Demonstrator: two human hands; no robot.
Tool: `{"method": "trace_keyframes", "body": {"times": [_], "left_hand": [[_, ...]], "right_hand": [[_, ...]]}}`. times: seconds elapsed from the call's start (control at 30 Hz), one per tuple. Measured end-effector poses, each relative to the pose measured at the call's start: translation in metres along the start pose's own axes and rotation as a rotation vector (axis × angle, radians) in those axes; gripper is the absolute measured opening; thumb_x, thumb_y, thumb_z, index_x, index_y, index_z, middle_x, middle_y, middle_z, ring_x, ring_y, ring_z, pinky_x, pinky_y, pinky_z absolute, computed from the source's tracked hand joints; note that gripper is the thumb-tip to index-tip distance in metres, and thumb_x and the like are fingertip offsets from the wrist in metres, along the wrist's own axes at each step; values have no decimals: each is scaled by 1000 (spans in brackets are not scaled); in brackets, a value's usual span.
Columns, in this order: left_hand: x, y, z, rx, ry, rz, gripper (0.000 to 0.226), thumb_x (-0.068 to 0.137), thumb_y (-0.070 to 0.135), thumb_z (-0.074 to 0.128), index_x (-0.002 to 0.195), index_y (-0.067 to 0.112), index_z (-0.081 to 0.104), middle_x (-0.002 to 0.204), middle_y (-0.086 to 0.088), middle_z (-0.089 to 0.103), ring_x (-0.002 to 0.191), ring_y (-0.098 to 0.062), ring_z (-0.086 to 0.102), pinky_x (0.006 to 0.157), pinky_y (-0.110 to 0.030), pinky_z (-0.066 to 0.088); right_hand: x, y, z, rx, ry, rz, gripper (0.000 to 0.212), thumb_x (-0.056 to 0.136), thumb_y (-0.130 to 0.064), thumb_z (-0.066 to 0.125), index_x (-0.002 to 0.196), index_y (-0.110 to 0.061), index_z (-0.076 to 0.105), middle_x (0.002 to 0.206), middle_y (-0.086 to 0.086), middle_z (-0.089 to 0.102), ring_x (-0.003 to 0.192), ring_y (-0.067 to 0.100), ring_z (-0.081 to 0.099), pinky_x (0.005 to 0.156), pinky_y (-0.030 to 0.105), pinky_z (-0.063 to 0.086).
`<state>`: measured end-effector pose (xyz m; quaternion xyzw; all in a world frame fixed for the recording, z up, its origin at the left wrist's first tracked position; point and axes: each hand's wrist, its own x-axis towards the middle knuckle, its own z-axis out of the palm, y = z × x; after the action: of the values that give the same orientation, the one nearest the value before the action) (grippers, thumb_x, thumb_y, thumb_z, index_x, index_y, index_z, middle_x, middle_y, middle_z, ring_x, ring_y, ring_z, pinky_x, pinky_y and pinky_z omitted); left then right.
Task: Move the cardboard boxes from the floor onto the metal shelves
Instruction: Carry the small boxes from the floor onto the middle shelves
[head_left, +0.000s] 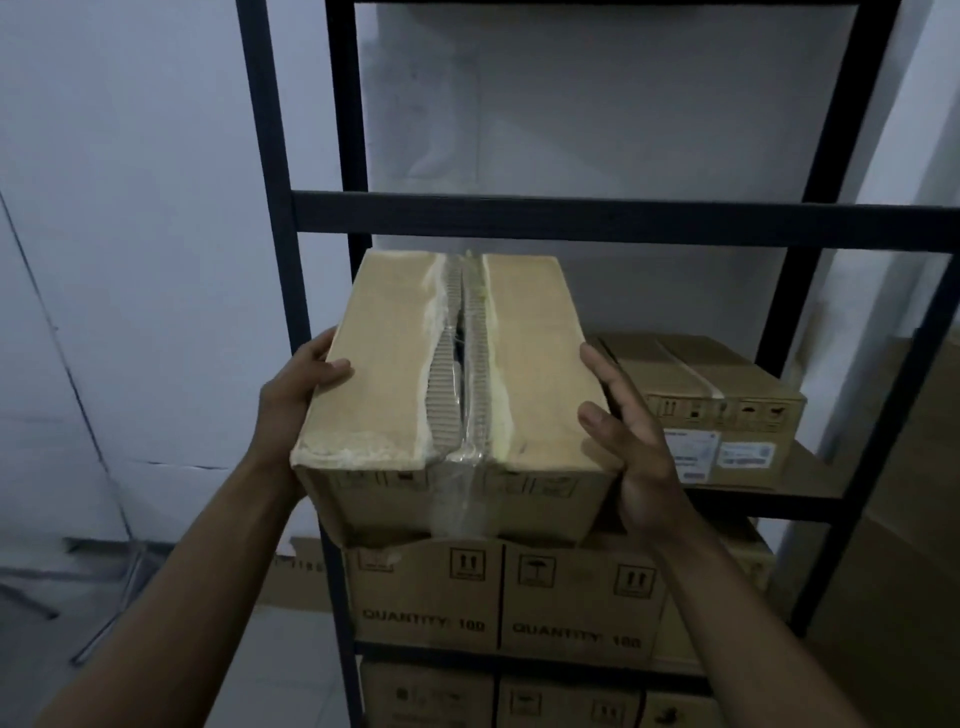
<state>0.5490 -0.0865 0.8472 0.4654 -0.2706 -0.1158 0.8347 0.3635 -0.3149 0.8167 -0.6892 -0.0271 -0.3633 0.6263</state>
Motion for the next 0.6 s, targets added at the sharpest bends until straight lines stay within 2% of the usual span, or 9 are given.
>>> {"method": "trace_keyframes", "body": {"times": [0.07, 0.17, 0.3, 0.37, 0.43, 0.47, 0.53, 0.57, 0.6], "left_hand": [[19, 2, -14, -45, 21, -42, 34, 91, 5, 49, 121, 10, 66, 98, -6, 75, 84, -24, 74, 68, -35, 61], [46, 7, -28, -65, 59, -43, 33, 87, 10, 54, 118, 0, 65, 99, -12, 68, 85, -25, 69, 70, -33, 60], [83, 9, -37, -72, -10, 58, 27, 82, 23, 54, 91, 4, 72, 83, -7, 64, 74, -18, 63, 65, -23, 54], [99, 8, -39, -99, -103, 78, 33, 92, 24, 45, 92, 7, 73, 84, -5, 67, 78, -18, 65, 68, -24, 55], [113, 6, -41, -120, -251, 71, 40, 97, 29, 35, 101, 9, 69, 91, -5, 66, 86, -21, 64, 73, -29, 56], [119, 7, -42, -133, -349, 78, 48, 100, 29, 25, 99, 12, 70, 89, -2, 67, 85, -19, 64, 74, -28, 56], [129, 5, -44, -185, -573, 92, 71, 103, 26, 4, 94, 19, 74, 87, 3, 72, 85, -14, 68, 76, -27, 56], [134, 3, -45, -172, -599, 84, 68, 104, 28, 6, 96, 19, 73, 91, 1, 73, 88, -16, 70, 78, -29, 57], [137, -1, -47, -116, -548, 92, 56, 103, 32, 18, 101, 19, 73, 97, -2, 74, 93, -20, 70, 79, -32, 58]], "right_hand": [[8, 10, 15, -4, -19, -36, 86, 74, -55, 79, 150, -34, 42, 145, -18, 54, 135, 11, 52, 106, 36, 47], [21, 18, 32, -59, -57, -79, 94, 75, -30, 82, 154, -28, 32, 142, -24, 54, 131, 5, 53, 97, 21, 51], [50, 22, 47, -192, 14, -128, 118, 58, -36, 93, 156, -32, 28, 143, -36, 45, 136, -5, 43, 102, 14, 44], [67, 25, 49, -210, 60, -169, 112, 56, -35, 92, 150, -43, 32, 137, -35, 51, 131, -4, 48, 103, 19, 47], [82, 28, 50, -184, 109, -152, 107, 54, -37, 93, 141, -53, 33, 137, -23, 56, 128, 5, 55, 105, 37, 51], [90, 29, 50, -176, 138, -142, 107, 52, -39, 93, 140, -53, 33, 138, -17, 57, 128, 8, 56, 105, 43, 51], [104, 33, 48, -169, 186, -128, 112, 49, -43, 93, 144, -49, 32, 141, -10, 56, 127, 12, 58, 102, 43, 54], [111, 34, 47, -174, 206, -120, 116, 48, -46, 93, 147, -45, 33, 141, -8, 56, 127, 13, 58, 100, 41, 55], [119, 36, 48, -189, 229, -112, 118, 47, -49, 93, 149, -41, 33, 141, -8, 56, 127, 14, 58, 99, 41, 56]]}}
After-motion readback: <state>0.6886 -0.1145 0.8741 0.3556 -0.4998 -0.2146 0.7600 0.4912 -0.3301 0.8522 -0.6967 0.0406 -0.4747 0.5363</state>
